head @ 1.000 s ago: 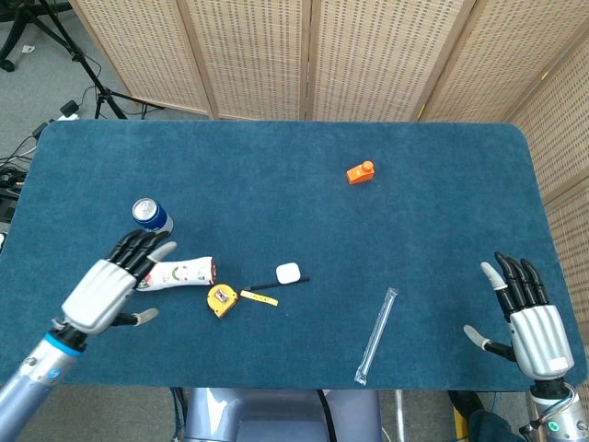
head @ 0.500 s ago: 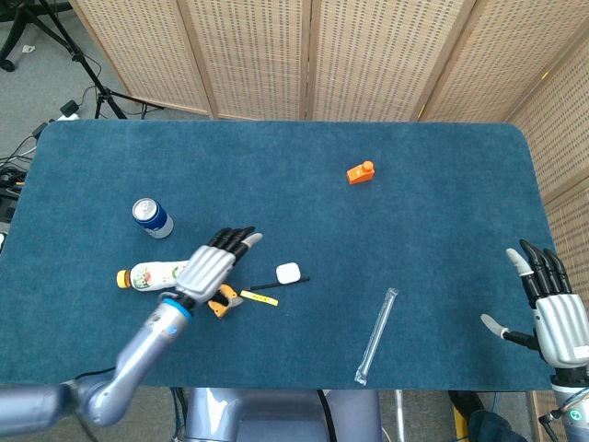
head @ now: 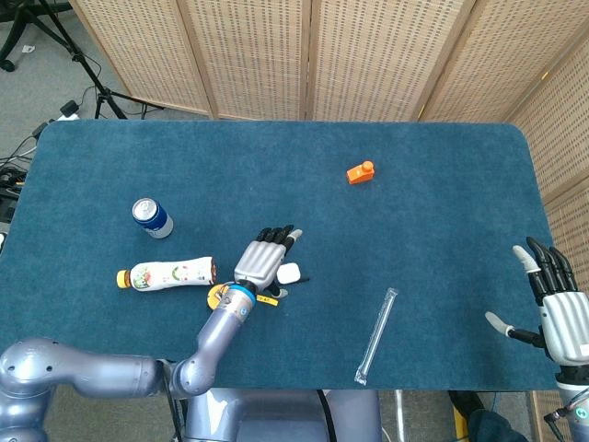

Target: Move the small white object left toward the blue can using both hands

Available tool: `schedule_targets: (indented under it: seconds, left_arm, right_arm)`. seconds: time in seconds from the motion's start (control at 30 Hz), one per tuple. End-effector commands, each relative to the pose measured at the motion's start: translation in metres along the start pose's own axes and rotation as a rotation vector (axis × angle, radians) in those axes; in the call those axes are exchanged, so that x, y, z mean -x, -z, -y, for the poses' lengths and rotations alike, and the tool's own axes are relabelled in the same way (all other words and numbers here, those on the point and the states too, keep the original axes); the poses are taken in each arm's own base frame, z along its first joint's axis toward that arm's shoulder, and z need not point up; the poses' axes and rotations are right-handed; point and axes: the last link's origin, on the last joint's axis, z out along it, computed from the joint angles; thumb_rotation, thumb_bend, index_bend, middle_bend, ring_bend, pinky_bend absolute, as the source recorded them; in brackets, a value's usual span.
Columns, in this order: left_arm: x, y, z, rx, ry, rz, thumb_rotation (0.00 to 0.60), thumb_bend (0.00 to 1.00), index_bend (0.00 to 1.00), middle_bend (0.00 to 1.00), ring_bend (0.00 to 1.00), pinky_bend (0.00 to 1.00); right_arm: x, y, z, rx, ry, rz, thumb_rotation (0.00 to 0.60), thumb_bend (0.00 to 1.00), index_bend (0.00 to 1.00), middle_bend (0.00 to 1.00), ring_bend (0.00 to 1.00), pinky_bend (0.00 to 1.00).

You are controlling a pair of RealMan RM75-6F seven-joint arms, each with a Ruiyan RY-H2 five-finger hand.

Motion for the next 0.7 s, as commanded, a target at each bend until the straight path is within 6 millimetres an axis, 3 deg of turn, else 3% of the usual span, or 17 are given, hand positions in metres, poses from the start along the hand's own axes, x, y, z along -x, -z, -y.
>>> schedule_targets:
  seconds: [0.03, 0.23, 0.53, 0.7]
  left_arm:
    - [0.004, -0.012, -0.002, -0.086, -0.016, -0.006, 0.6, 0.0, 0.07, 0.0, 0.0, 0.0]
    - [0.017, -0.021, -0.004, -0.166, 0.033, 0.033, 0.6, 0.06, 0.09, 0.0, 0.0, 0.0]
    - [0.032, -0.03, -0.012, -0.178, 0.029, 0.084, 0.6, 0.06, 0.11, 0.0, 0.0, 0.0]
    - [0.037, -0.033, -0.014, -0.177, 0.027, 0.088, 0.6, 0.07, 0.17, 0.02, 0.0, 0.09]
  right_arm:
    - [-0.001, 0.0, 0.0, 0.001, -0.003, 0.0, 0.6, 0.0, 0.0, 0.0, 0.0, 0.0]
    - [-0.002, 0.0, -0.001, 0.002, -0.009, 0.001, 0.6, 0.0, 0.0, 0.0, 0.0, 0.0]
    - [-0.003, -0.001, -0.003, 0.008, -0.014, 0.001, 0.6, 0.0, 0.0, 0.0, 0.0, 0.0]
    - [-0.003, -0.002, -0.003, 0.011, -0.019, 0.004, 0.6, 0.0, 0.0, 0.0, 0.0, 0.0]
